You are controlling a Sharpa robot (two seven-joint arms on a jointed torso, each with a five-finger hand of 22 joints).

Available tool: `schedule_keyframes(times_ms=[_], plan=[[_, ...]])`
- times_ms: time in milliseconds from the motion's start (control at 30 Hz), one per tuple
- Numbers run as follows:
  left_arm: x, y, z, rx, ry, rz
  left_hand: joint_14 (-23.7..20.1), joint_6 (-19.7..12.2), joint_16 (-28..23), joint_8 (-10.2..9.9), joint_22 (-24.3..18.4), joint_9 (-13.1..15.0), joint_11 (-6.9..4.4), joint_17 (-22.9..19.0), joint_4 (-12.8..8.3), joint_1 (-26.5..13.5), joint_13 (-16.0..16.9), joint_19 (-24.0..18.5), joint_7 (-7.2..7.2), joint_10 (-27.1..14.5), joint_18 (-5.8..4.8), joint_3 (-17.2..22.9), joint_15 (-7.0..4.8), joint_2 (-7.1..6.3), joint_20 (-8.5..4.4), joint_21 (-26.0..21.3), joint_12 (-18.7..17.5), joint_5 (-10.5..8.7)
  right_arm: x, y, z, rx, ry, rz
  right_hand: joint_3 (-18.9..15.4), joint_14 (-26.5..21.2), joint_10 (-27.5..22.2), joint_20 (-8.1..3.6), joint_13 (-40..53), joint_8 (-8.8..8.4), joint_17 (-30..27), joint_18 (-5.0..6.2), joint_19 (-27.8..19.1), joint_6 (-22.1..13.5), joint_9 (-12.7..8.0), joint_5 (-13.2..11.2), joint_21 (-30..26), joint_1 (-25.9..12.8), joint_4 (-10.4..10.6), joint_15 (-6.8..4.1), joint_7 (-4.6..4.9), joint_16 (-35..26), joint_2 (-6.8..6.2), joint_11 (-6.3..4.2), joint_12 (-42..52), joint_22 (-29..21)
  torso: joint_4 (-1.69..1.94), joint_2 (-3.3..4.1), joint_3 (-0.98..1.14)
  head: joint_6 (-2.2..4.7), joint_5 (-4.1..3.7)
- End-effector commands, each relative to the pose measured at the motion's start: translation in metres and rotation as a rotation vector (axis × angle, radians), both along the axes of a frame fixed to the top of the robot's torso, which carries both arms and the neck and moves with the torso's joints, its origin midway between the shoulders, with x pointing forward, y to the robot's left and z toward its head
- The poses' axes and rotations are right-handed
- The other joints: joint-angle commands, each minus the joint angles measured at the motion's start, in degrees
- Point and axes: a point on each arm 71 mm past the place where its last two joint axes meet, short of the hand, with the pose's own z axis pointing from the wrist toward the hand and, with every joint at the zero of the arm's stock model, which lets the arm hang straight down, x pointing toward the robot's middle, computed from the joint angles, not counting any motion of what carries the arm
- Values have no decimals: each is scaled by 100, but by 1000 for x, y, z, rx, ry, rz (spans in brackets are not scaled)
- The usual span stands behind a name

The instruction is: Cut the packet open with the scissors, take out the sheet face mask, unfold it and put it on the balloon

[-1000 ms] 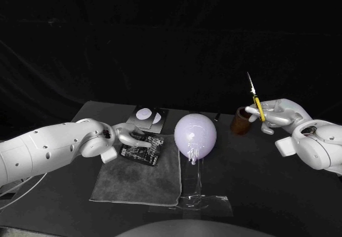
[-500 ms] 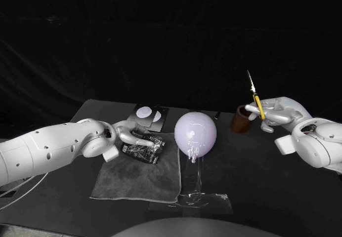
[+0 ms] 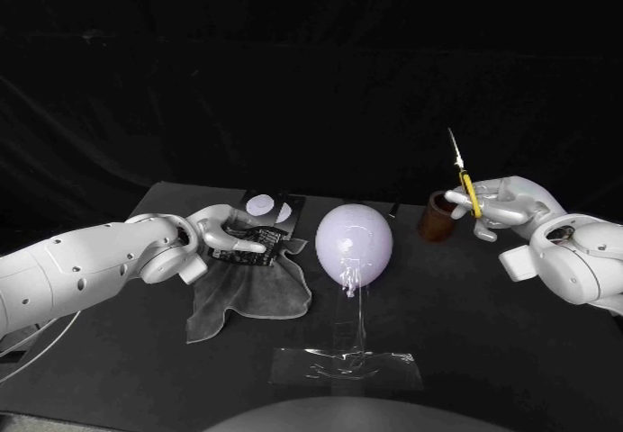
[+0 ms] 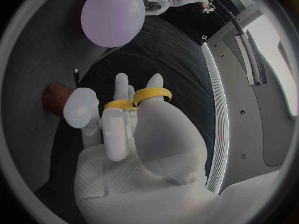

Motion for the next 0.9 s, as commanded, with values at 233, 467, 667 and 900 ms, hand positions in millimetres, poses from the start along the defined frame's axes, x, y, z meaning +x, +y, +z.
schedule_keyframes(times_ms=[233, 467, 667, 900], plan=[[0, -6, 4, -26, -24, -77, 557, 261, 161, 162, 17, 87, 12, 208, 5, -26, 33, -46, 52, 276, 53, -118, 16, -3, 43, 39, 97, -10, 0, 3, 1, 2, -5, 27, -161, 201, 16, 38, -12, -33, 12, 75, 27, -22, -12, 12, -20, 232, -26, 43, 39, 11, 223, 25, -16, 451, 4, -11, 11, -19, -5], [2, -8, 7, -53, -66, -74, 2274, 615, 764, 358, 170, 150, -40, 807, -20, -78, 98, 792, -1, 1073, 6, -132, 6, 138, 38, 291, 368, -9, 0, 3, 1, 2, -2, 29, -160, 201, 13, 39, -15, -37, 14, 74, 30, -23, -14, 12, -13, 231, -26, 44, 41, 12, 222, 26, -22, 453, -2, -10, 12, -11, -9], [3, -8, 14, -110, -140, -49, 2556, 819, 950, 442, 189, 140, -52, 879, -52, 23, 81, 949, -23, 1417, 64, -140, -90, 238, 20, 329, 450, -12, 0, 3, 0, 2, 0, 31, -160, 201, 13, 39, -15, -37, 14, 74, 30, -23, -14, 12, -13, 231, -26, 44, 41, 12, 222, 26, -22, 453, 2, -2, 9, 18, -24], [0, -5, 24, -150, -159, -52, 2097, 760, 754, 382, 26, 79, -50, 758, -26, -93, 34, 19, -13, 1383, -13, -244, -70, 177, 56, 71, 329, -11, 1, 2, 0, 1, 2, 31, -159, 202, 14, 40, -16, -39, 16, 70, 37, -23, -16, 12, 4, 231, -26, 45, 41, 13, 223, 27, -25, 459, 3, -9, 9, 14, -29]])
